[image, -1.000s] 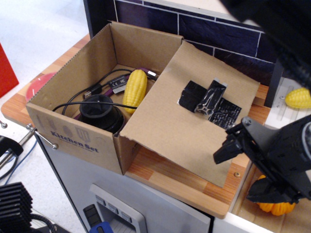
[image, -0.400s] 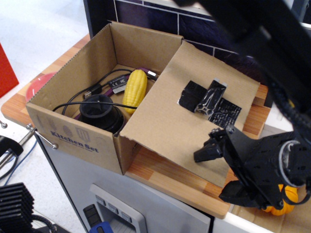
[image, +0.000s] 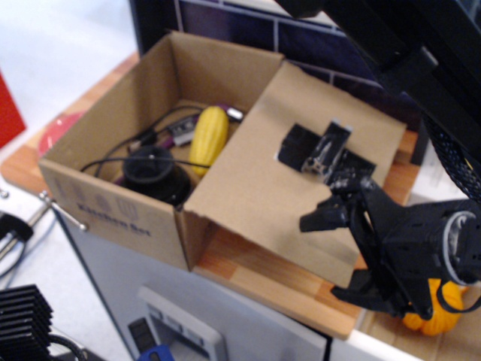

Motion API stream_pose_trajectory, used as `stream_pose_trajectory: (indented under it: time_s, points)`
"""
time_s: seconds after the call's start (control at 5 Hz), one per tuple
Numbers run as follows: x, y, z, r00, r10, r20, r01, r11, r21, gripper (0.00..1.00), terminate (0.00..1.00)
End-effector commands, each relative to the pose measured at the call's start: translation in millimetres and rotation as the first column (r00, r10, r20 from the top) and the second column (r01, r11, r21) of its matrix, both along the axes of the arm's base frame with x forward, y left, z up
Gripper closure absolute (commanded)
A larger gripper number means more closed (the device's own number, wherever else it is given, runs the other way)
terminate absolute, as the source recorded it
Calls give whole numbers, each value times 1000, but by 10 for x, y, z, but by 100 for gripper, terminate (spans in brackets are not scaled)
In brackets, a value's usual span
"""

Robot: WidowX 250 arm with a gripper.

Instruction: Close brown1fbox flap

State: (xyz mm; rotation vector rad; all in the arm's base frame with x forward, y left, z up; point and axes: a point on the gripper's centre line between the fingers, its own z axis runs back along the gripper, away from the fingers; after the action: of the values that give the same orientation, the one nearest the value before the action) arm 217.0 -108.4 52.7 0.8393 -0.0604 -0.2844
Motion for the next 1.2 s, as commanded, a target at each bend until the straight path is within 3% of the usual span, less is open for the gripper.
stream_pose_trajectory:
  time_s: [0.0, 0.2, 0.6, 1.0]
  points:
    - [64, -21, 327, 1000, -15, 9, 14, 1000, 13, 0, 0]
    - [67, -48, 502, 1000, -27, -13, 27, 998, 62, 0, 0]
    - [67, 110, 960, 990, -72, -119, 87, 989, 122, 0, 0]
    - [64, 517, 1357, 970, -129, -204, 165, 972, 169, 0, 0]
